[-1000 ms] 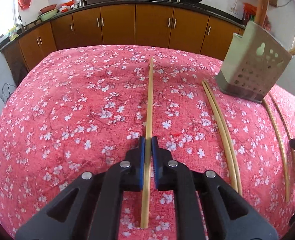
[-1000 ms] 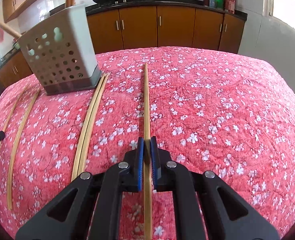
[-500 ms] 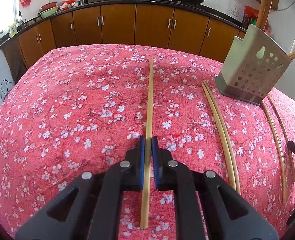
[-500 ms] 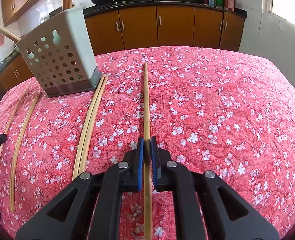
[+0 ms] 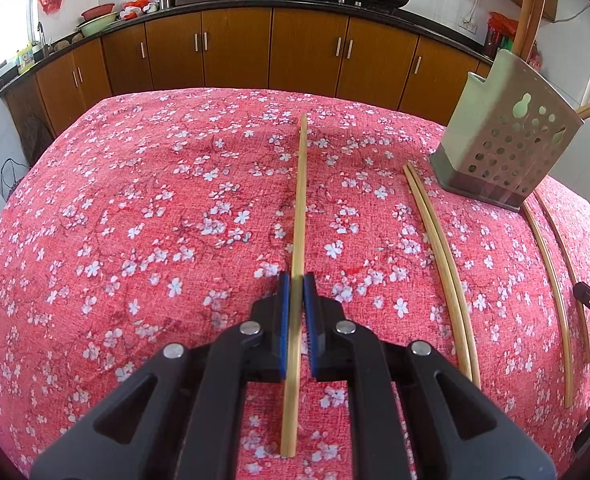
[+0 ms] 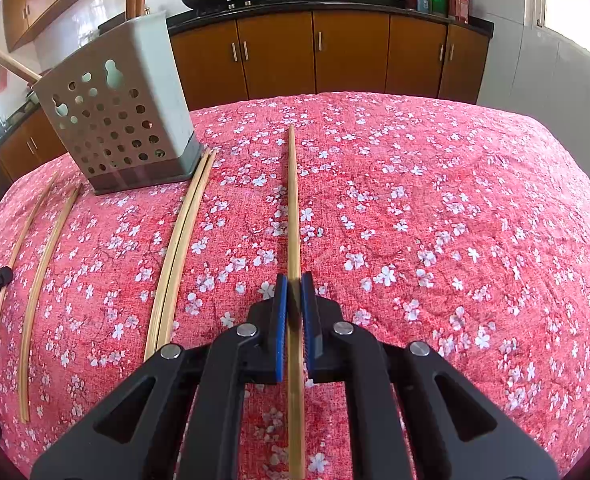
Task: Organize utensils
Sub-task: 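Lift both held chopsticks toward the metal holder with both tools, then lower the right tool's chopstick into the holder and open it while the left tool does the same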
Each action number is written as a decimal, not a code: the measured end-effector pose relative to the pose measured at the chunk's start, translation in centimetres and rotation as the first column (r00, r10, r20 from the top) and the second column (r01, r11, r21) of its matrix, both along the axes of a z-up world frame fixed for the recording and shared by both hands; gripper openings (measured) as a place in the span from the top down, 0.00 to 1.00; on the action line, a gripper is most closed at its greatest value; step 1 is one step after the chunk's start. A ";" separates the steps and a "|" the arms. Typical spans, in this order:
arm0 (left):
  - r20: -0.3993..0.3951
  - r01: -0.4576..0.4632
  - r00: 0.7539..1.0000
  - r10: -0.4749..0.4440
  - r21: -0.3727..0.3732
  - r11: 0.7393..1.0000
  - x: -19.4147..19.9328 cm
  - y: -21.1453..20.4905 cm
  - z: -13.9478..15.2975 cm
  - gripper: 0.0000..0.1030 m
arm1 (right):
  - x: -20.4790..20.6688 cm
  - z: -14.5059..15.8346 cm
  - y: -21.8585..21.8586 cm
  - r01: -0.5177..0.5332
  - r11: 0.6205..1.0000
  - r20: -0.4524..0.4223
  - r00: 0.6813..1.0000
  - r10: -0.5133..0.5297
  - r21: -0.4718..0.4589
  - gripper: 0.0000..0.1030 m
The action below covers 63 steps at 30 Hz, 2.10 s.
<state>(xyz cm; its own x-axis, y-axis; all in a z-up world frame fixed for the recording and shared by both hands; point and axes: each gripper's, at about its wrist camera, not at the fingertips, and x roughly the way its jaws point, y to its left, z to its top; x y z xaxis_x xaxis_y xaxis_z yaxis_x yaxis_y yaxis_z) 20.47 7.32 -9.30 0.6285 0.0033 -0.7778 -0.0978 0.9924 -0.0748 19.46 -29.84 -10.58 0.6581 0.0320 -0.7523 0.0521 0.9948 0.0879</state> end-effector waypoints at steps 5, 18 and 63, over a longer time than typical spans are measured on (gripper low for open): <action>0.000 -0.001 1.000 0.001 -0.002 1.000 0.0 0.0 0.0 0.89 | 0.1 0.0 0.1 0.000 1.000 0.000 1.000 0.000 0.000 0.92; -0.001 -0.002 1.000 0.002 -0.006 1.000 0.0 0.0 0.1 0.89 | 0.3 -0.1 0.2 0.000 1.000 0.000 1.000 0.000 0.001 0.92; 0.399 0.148 0.905 -0.146 0.027 0.989 -5.6 -3.0 19.0 0.92 | -4.6 17.1 0.6 -0.068 0.994 0.446 0.895 0.025 0.081 0.92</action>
